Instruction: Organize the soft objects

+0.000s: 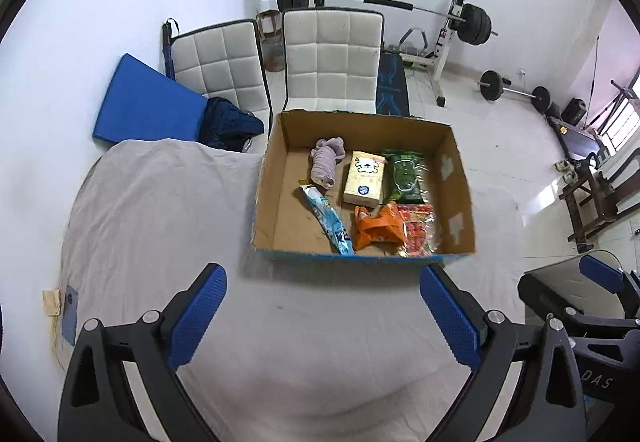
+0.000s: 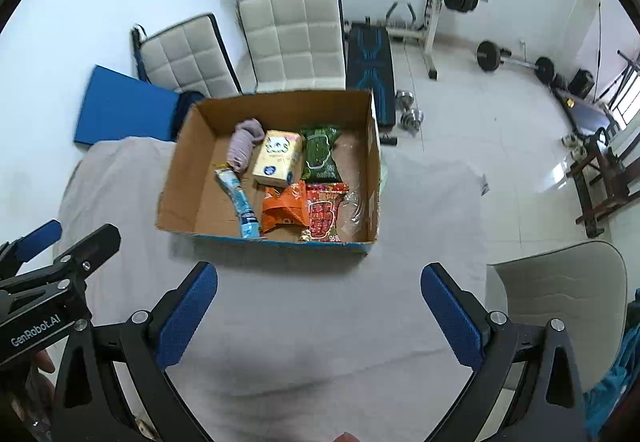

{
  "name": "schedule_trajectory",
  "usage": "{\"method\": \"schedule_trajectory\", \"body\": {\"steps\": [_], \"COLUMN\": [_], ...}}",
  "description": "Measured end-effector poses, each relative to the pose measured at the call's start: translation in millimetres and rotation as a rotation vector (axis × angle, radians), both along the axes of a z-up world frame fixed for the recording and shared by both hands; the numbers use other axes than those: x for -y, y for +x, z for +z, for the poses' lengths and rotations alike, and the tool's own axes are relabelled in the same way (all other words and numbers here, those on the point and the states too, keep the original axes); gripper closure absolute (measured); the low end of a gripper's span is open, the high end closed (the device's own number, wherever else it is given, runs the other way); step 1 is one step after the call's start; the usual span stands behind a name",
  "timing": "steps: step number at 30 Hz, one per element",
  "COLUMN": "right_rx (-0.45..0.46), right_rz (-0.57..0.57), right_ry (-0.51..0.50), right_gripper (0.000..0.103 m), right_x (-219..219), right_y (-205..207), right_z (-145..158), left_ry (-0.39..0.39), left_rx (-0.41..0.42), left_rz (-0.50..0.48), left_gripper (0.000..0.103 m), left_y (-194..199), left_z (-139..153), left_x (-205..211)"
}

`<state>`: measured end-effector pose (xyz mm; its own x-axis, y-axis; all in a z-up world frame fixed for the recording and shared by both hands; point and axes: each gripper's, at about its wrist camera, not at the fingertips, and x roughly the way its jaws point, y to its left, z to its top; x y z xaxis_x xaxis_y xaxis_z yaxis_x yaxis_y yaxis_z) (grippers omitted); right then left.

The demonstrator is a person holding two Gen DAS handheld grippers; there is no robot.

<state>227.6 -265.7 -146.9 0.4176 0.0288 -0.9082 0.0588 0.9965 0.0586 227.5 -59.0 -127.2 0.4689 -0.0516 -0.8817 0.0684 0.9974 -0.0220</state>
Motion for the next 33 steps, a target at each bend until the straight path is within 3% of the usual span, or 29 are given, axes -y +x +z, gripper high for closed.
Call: {"method": "schedule_trajectory", "body": {"steps": [9, 18, 24, 33], "right_rx": [0.103, 0.14, 0.15, 0.207], "right_rz": [0.012, 0.035, 0.038, 0.009], "right_ry": [0.006, 0.01, -0.005, -0.039], "right_gripper": [0.0, 0.0, 0.0, 0.0], "right_x": [1, -6, -8, -4], "right_y": [-73, -132, -156, -155], "right_z": [68, 111, 129, 144], "left_ry": [-0.016, -0.023, -0.037, -0.04], "left_rx": [0.076, 0.118, 0.143, 0.202], "left_rz": [-0.023, -0.015, -0.004, 0.021], "left_gripper": [0.004, 0.004, 0.004, 0.0], "left_y": [-62, -98, -112, -113], "left_z": [55, 86, 99, 103], "left_x": [-2, -8, -12, -17]}}
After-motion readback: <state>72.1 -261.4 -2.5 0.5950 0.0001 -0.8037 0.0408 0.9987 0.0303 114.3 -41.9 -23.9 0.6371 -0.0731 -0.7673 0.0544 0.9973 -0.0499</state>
